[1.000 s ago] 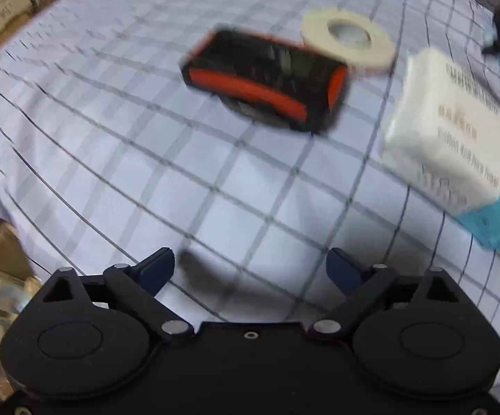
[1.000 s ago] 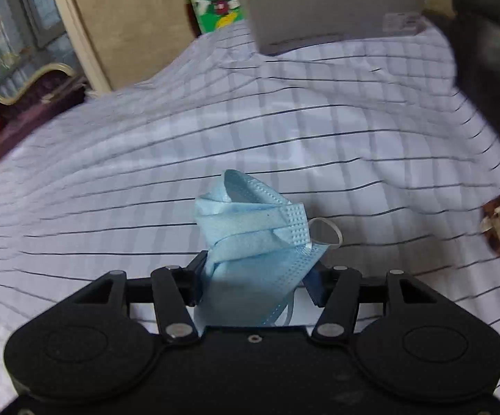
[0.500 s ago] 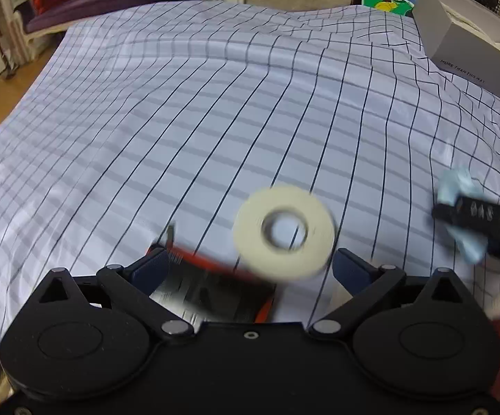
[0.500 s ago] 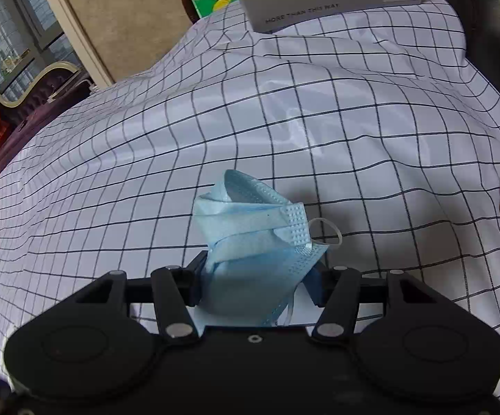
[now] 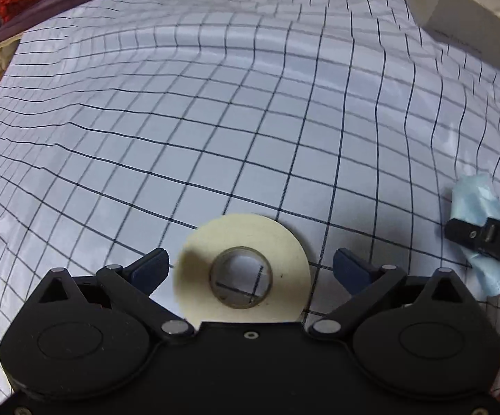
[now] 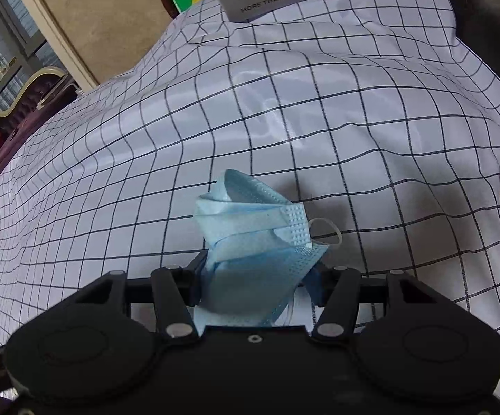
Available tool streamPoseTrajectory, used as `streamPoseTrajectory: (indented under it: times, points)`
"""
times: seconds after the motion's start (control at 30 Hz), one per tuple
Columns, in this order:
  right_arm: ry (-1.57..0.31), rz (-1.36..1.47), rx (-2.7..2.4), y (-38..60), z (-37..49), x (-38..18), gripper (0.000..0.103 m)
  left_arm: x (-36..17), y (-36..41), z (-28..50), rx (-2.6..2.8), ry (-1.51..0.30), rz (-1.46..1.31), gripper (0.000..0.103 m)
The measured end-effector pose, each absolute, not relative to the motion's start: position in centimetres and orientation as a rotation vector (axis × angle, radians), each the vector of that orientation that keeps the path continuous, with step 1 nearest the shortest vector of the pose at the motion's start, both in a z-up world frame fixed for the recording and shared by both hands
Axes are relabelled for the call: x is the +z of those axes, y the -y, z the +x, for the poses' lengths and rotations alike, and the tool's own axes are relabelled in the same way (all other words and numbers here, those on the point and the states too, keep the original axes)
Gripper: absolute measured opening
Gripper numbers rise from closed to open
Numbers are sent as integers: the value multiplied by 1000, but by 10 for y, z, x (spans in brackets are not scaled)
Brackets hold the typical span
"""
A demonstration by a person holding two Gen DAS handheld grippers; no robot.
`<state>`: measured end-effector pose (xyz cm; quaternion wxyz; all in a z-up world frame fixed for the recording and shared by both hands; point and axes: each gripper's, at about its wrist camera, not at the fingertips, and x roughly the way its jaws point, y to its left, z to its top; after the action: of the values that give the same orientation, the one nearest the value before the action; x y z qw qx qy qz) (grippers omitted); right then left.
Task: Organize soft objects
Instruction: 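Grasp the white tape roll with the left tool while the right tool holds the mask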
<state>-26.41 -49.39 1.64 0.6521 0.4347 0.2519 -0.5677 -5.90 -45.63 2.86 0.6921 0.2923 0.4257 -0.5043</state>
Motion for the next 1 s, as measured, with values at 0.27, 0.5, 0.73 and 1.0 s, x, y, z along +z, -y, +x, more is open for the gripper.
streamPoseTrajectory:
  times: [0.27,0.5,0.73,1.0]
  points:
    - [-578,982,-1275,494,-261,14,56,3,466,-53,-1059,-1000,722,100]
    - [-591,979,-1271,496,-258,10,56,3,465,-37,-1088,-1076,626,89]
    - [-602,945,-1261,495,-254,10,56,22,456,-30,-1046,-1043,580,89]
    - [-583,900,-1237,492,-255,22,56,66,418,-14,-981,-982,516,89]
